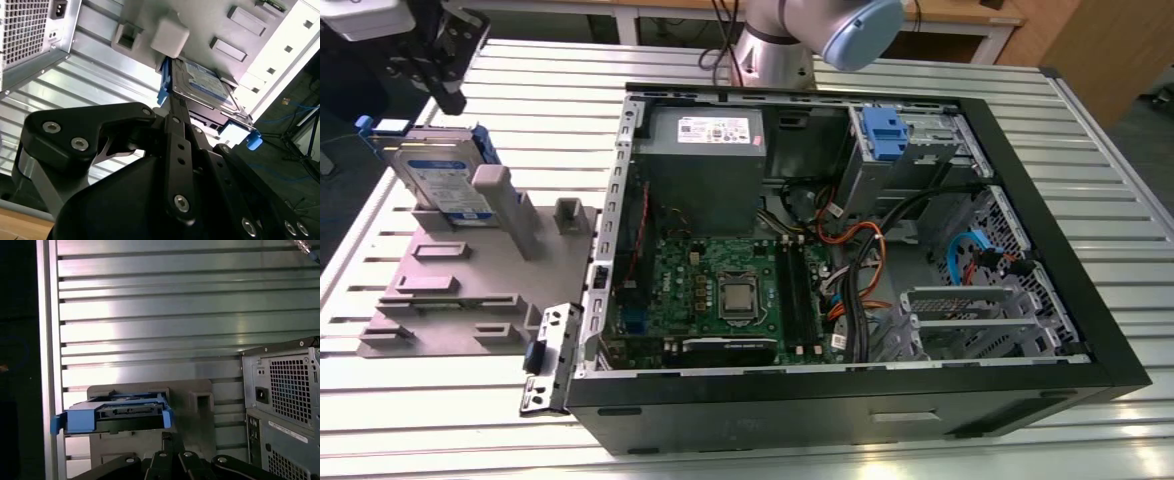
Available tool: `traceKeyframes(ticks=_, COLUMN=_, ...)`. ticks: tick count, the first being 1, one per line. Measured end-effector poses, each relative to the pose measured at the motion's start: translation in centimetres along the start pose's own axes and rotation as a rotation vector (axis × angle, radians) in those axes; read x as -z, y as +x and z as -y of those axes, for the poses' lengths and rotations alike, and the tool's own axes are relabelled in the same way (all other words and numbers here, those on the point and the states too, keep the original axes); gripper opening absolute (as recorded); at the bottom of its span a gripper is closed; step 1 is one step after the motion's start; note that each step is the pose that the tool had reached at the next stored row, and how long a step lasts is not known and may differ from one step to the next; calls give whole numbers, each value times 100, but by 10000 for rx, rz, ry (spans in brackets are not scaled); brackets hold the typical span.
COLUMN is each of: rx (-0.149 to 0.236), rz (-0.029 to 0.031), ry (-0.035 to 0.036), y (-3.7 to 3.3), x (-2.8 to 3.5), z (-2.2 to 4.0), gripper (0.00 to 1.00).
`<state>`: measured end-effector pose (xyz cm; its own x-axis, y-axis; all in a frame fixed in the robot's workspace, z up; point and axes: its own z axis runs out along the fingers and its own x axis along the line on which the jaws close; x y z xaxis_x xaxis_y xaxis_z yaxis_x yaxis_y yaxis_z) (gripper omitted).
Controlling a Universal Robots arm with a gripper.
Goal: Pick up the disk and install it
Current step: 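Reach for the disk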
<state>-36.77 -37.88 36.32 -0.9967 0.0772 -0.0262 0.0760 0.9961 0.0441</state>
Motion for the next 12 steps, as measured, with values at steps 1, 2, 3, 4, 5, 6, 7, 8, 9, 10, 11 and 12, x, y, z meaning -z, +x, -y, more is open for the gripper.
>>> traceKeyframes(ticks=1, rx=-1, rz=0, ry=0, y=38, x=-14, z=-11, gripper=11)
traceKeyframes(ticks=2, rx=-1, rz=-1, ry=2, y=75, x=-27, z=-21, gripper=11)
traceKeyframes(ticks=3, rx=0, rz=-1, ry=2, y=110, x=-42, z=-33, gripper=11)
traceKeyframes(ticks=4, rx=0, rz=0, ry=4, y=147, x=-58, z=-47, gripper=11)
traceKeyframes(ticks=5, rx=-1, rz=0, ry=6, y=181, x=-70, z=-59, gripper=11)
traceKeyframes(ticks=6, rx=-2, rz=0, ry=8, y=215, x=-83, z=-69, gripper=11)
traceKeyframes(ticks=7, rx=-2, rz=0, ry=12, y=248, x=-97, z=-78, gripper=11)
traceKeyframes(ticks=8, rx=-1, rz=1, ry=19, y=280, x=-111, z=-84, gripper=11)
traceKeyframes(ticks=9, rx=-1, rz=1, ry=29, y=309, x=-125, z=-88, gripper=11)
traceKeyframes(ticks=10, rx=0, rz=2, ry=46, y=337, x=-140, z=-89, gripper=11)
traceKeyframes(ticks=11, rx=0, rz=5, ry=67, y=358, x=-150, z=-88, gripper=11)
traceKeyframes(ticks=12, rx=1, rz=7, ry=95, y=375, x=-155, z=-86, gripper=11)
